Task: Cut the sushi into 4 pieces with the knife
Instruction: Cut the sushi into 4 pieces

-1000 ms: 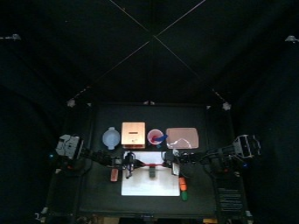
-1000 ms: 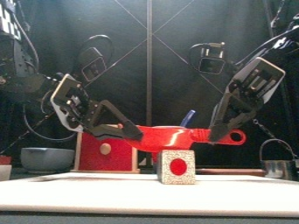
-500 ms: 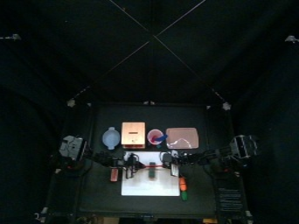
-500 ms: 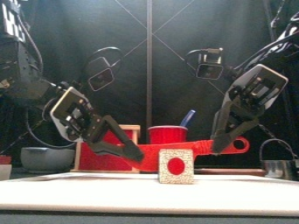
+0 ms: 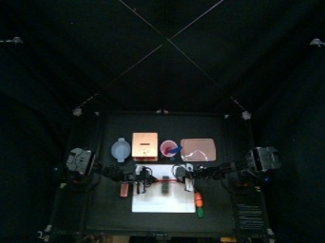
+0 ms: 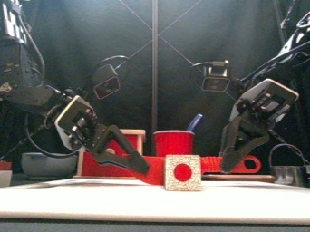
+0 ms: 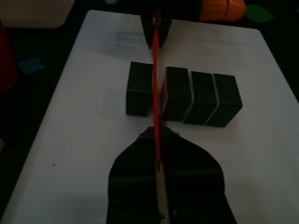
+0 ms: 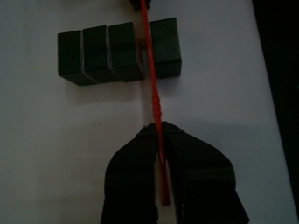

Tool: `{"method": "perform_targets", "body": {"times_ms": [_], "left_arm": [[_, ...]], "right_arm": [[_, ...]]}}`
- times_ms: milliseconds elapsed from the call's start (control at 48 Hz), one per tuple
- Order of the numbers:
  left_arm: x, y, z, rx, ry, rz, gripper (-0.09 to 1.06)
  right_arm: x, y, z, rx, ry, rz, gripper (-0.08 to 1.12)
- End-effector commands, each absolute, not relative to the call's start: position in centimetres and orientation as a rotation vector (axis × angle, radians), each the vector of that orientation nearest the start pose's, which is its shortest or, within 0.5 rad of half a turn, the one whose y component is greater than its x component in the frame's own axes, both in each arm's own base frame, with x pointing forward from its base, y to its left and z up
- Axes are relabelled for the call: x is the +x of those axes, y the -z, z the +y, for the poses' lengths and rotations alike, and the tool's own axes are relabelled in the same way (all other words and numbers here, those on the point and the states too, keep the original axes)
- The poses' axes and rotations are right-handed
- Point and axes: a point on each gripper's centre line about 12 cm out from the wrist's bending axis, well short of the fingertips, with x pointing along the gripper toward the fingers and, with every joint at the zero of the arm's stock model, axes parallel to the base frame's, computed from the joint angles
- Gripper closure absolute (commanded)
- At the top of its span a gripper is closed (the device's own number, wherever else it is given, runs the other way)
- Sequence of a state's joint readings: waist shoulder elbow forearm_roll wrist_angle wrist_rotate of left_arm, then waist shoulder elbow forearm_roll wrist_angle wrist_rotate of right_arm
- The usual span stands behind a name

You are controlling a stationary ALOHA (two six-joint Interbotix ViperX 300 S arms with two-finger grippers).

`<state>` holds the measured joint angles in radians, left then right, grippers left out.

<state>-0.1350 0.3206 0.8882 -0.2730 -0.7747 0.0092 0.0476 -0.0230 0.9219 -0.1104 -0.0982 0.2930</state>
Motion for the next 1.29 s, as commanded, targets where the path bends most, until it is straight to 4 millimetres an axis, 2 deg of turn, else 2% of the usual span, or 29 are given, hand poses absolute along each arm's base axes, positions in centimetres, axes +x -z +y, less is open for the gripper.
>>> {"method": "perform_targets", "body": {"times_ms": [21,167,333,562,667,896,1104,1292], "left_arm": [[36.6,-6.2,-1.9,-0.129,-0.129,0.437,0.72],[36.7,-6.4,-0.8,-0.131,-0.155,0.430,0.72],[36.6,-6.9,0.8,-0.101,-0.186,0.425,0.72],[36.7,-9.2,1.0,-0.065,-0.178,0.379,0.72],[36.7,-10.6,0.5,-0.066,-0.157,0.350,0.72],[36.0,-14.0,-2.6,-0.049,-0.052,0.275,0.72],[35.4,-14.1,-4.3,-0.053,-0.006,0.279,0.72],[35.4,-12.8,-4.6,-0.062,-0.011,0.315,0.72]], "right_arm": [[33.0,-11.2,1.5,0.176,0.029,0.789,0.94],[32.9,-11.0,0.7,0.183,0.055,0.804,0.94],[32.7,-11.7,-0.7,0.183,0.091,0.800,0.94],[32.6,-13.7,-0.7,0.175,0.085,0.759,0.94],[32.5,-15.3,-0.1,0.168,0.063,0.716,0.94],[32.2,-17.7,2.0,0.156,-0.002,0.645,0.94],[32.0,-17.4,4.3,0.151,-0.066,0.651,0.94],[32.1,-16.6,4.7,0.170,-0.067,0.667,0.94]]}}
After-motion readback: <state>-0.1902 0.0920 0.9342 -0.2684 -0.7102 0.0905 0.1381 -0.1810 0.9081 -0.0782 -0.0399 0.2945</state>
